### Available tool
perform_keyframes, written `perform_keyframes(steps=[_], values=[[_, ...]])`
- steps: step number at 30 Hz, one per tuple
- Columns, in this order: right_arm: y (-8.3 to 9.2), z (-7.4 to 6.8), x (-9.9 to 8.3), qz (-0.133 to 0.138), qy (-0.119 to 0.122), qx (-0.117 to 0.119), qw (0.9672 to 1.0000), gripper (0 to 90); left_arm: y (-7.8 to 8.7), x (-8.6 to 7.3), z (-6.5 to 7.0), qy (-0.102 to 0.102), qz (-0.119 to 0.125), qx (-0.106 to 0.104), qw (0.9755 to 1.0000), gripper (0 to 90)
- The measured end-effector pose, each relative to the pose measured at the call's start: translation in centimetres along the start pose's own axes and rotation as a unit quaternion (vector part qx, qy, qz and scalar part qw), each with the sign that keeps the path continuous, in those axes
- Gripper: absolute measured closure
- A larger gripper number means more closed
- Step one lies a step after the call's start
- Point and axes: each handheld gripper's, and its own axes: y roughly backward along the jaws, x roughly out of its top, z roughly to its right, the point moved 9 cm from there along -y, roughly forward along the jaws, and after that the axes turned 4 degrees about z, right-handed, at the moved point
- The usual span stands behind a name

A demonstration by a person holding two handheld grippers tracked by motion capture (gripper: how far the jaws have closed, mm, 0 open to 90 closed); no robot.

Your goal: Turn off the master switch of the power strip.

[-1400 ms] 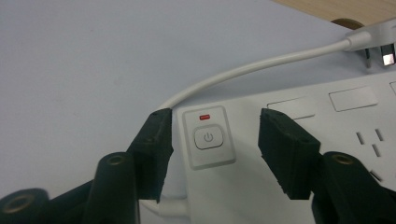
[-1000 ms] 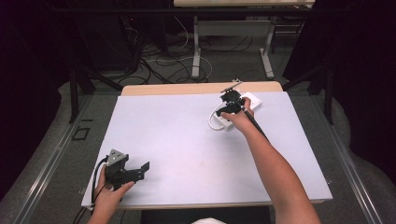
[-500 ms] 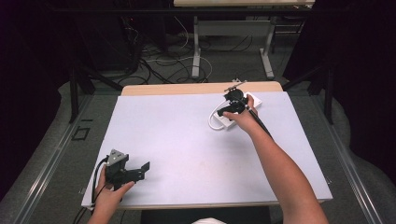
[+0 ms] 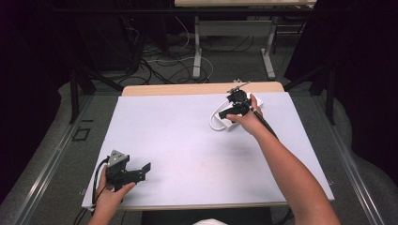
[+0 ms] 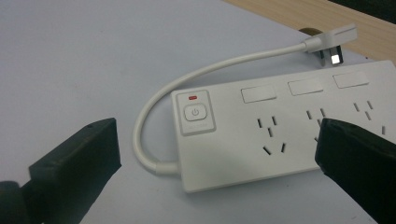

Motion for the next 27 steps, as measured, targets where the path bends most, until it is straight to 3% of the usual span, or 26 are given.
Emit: perform_keyframes(steps=[13,27], values=[[1.9,-0.6,-0.4,0.003,0.025,-0.001,0.9997,0.0,0.0,0.0,0.0,0.000,0.001,0.000,1.0000,4.8],[4.2,-1.0,-0.8,0.028,0.030,0.010,0.9991,0.0,0.1,0.1,0.0,0.001,0.004,0.003,1.0000,4.8]])
